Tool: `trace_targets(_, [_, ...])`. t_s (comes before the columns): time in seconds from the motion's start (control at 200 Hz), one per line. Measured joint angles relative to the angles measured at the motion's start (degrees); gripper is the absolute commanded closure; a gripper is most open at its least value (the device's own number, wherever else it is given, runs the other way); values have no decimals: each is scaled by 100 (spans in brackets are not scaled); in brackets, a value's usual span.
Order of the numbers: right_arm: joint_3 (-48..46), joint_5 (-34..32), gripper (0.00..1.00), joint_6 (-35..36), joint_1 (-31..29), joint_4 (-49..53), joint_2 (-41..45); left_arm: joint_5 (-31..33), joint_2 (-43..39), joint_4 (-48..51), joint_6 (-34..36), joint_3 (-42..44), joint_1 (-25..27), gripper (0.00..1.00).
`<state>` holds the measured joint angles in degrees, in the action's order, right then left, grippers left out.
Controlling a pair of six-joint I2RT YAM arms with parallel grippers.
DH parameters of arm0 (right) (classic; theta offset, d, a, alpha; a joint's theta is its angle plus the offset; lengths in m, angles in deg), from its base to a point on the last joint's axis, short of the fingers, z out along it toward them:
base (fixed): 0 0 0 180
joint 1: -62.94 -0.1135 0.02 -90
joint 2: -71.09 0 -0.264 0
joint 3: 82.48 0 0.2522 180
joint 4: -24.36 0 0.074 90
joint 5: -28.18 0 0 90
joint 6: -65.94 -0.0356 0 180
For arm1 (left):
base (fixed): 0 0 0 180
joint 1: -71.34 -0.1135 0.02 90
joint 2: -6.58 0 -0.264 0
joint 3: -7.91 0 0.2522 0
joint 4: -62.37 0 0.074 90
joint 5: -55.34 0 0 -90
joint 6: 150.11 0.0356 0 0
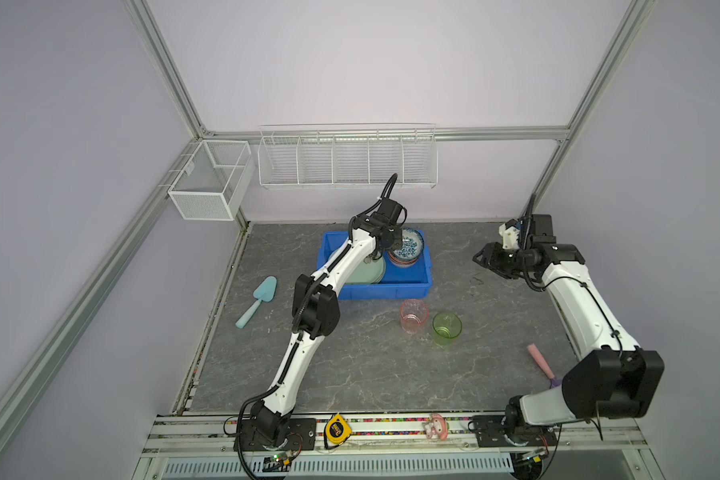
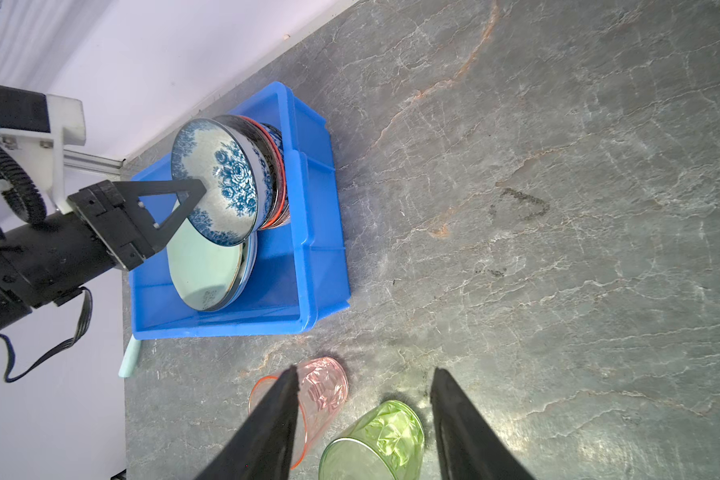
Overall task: Place the mixed dishes into the plastic bin
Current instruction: 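Open the right gripper while the left gripper carries the floral bowl over the bin, then lower the floral bowl onto the bowl stack, open and raise the left gripper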
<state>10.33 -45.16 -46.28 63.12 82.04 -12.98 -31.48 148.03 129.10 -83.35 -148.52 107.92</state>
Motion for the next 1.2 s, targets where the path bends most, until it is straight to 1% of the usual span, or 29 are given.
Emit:
trace_targets(0.135, [0, 17, 46, 0, 15, -15, -28, 0, 0, -2, 0, -9, -13, 100])
trace_targets(0.215, [0, 33, 46, 0, 17, -15, -37, 0, 0, -2, 0, -13, -22, 94])
trace_targets(0.305, [-4, 55, 45, 0, 17, -17, -37, 0, 2, -7, 2, -15, -28, 90])
trace_targets(0.47, [-11, 72, 45, 0, 17, -33, -37, -15, 15, -114, -17, -33, -37, 78])
trace_targets(0.605, [-17, 79, 45, 0, 17, -37, -37, -24, 15, -192, -20, -87, -59, 63])
trace_targets(0.635, [-22, 79, 45, 0, 17, -37, -37, -39, 15, -208, -33, -96, -59, 58])
trace_targets(0.7, [-31, 79, 45, 2, 22, -39, -37, -57, 15, -221, -55, -111, -66, 44])
trace_targets(0.735, [-35, 79, 45, 2, 22, -39, -37, -63, 15, -232, -52, -111, -68, 37])
trace_targets(0.895, [-37, 76, 45, 48, 28, -39, -37, -111, 7, -289, -79, -114, -68, 16])
trace_targets(1.03, [-35, 74, 45, 87, 50, -35, -37, -129, -101, -295, -55, -114, -68, 7])
trace_targets(1.2, [-35, 74, 45, 87, 55, -33, -37, -122, -522, -297, -15, -111, -68, 2])
